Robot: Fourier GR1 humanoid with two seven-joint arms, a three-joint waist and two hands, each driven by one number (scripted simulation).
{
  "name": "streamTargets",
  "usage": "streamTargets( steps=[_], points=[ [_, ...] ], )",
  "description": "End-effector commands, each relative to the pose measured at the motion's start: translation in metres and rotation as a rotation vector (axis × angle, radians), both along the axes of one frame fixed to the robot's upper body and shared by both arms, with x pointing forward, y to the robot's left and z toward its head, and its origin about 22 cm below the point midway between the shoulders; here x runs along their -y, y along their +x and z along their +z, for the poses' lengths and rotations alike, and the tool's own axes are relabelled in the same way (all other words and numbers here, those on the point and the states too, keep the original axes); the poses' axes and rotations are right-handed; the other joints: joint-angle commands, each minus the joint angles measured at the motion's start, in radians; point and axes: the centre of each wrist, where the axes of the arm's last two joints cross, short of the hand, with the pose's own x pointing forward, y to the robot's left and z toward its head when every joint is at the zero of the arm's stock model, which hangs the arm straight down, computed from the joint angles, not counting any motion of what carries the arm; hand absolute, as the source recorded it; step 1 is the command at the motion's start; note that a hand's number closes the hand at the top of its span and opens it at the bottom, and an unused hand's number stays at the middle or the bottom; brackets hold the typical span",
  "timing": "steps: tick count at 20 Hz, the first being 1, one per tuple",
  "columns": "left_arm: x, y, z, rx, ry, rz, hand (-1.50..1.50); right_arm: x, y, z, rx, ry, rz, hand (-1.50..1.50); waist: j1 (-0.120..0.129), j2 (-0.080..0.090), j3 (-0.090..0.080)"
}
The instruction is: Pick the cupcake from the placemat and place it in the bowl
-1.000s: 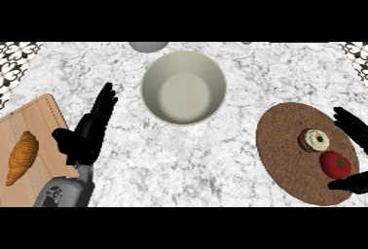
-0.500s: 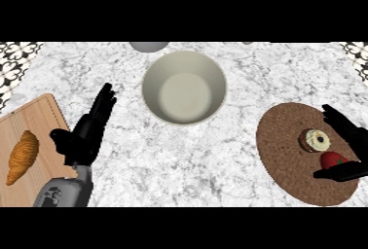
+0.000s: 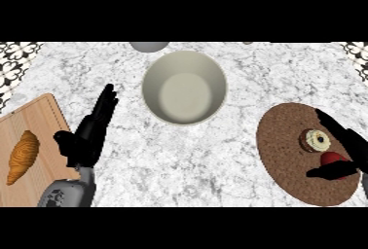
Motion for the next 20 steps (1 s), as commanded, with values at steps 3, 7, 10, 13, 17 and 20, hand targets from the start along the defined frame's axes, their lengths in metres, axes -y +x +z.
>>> streamTargets(
  steps=[3, 7, 10, 13, 17, 20],
  points=[
    [-0.012, 0.010, 0.005, -0.003, 0.003, -0.003, 0.00, 0.000, 0.007, -0.009, 0.016, -0.018, 0.077, 1.50, -0.001, 0.000, 0.000],
    [-0.006, -0.006, -0.006, -0.019, -0.009, 0.000, 0.00, -0.016, 0.009, -0.013, 0.078, -0.108, 0.222, 1.50, 0.001, 0.000, 0.000],
    [0.002, 0.008, 0.023, 0.010, -0.006, -0.004, 0.00, -0.020, 0.004, -0.015, 0.059, -0.127, 0.255, 1.50, -0.003, -0.001, 0.000],
    [-0.007, -0.003, -0.014, -0.007, 0.008, 0.003, 0.00, -0.058, 0.011, -0.023, 0.055, -0.037, 0.457, 1.50, -0.003, -0.001, -0.001],
    [0.009, 0.004, -0.001, -0.007, -0.006, -0.062, 0.00, -0.150, 0.039, -0.001, 0.077, 0.057, 1.070, 1.50, 0.080, -0.002, -0.002],
    [0.012, 0.001, -0.008, -0.022, -0.013, -0.063, 0.00, -0.200, 0.032, 0.007, 0.050, 0.099, 1.369, 1.50, 0.074, -0.006, -0.002]
  ],
)
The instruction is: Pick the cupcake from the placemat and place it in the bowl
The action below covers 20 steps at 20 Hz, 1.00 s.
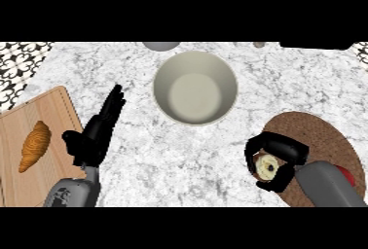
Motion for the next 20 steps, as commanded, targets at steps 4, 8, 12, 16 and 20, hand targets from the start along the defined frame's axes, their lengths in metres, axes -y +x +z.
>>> streamTargets(
  steps=[4, 8, 12, 16, 20],
  points=[
    [-0.006, 0.002, -0.004, 0.004, -0.003, 0.044, 0.00, -0.077, -0.031, 0.014, -0.084, 0.235, 0.574, 1.50, -0.050, -0.001, 0.003],
    [-0.019, -0.002, 0.000, -0.006, 0.005, 0.066, 0.00, -0.072, -0.041, 0.043, -0.049, 0.413, 0.619, 1.50, -0.067, -0.006, 0.003],
    [-0.007, -0.006, -0.007, 0.000, 0.012, 0.074, 0.00, -0.056, -0.041, 0.096, 0.094, 0.531, 0.638, 1.50, -0.085, -0.006, 0.003],
    [-0.014, -0.006, 0.007, -0.006, -0.004, 0.071, 0.00, -0.035, -0.042, 0.164, 0.204, 0.533, 0.603, 1.50, -0.081, -0.007, 0.002],
    [-0.024, -0.012, -0.009, 0.004, 0.004, 0.060, 0.00, -0.026, -0.050, 0.209, 0.266, 0.511, 0.525, 1.50, -0.069, 0.000, 0.002]
  ],
)
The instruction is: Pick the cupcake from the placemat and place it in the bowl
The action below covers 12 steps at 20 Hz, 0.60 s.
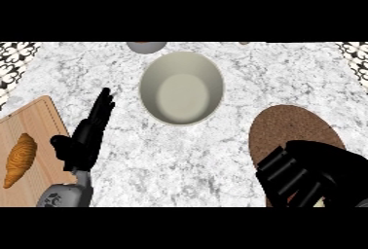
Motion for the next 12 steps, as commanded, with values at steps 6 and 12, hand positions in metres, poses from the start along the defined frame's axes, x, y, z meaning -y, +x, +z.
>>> streamTargets(
  steps=[6, 12],
  points=[
    [0.013, 0.002, 0.013, 0.017, -0.006, -0.015, 0.00, -0.005, -0.001, 0.099, -0.010, 0.031, 0.013, 1.50, 0.018, 0.003, 0.000],
    [-0.011, 0.002, 0.002, 0.021, 0.002, -0.028, 0.00, -0.049, 0.022, 0.126, 0.000, 0.029, -0.100, 1.50, 0.029, 0.006, 0.000]
  ],
)
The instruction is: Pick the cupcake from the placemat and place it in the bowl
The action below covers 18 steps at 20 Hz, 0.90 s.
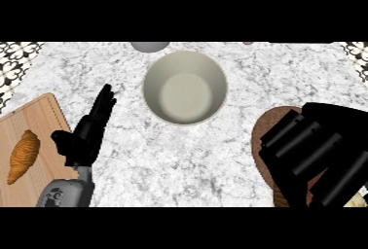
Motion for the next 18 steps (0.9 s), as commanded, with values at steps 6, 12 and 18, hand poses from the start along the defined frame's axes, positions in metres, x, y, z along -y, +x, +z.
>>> streamTargets(
  steps=[6, 12, 18],
  points=[
    [0.021, 0.004, 0.005, 0.002, 0.006, -0.021, 0.00, -0.034, 0.052, 0.028, 0.108, -0.061, -0.175, 1.50, 0.016, 0.006, 0.001],
    [0.014, 0.003, 0.009, 0.009, 0.003, -0.023, 0.00, -0.083, 0.071, 0.003, 0.274, -0.138, -0.249, 1.50, 0.022, 0.007, 0.001],
    [0.010, 0.008, 0.010, 0.007, -0.015, -0.015, 0.00, -0.110, 0.111, -0.045, 0.278, -0.162, -0.324, 1.50, 0.019, 0.008, 0.001]
  ],
)
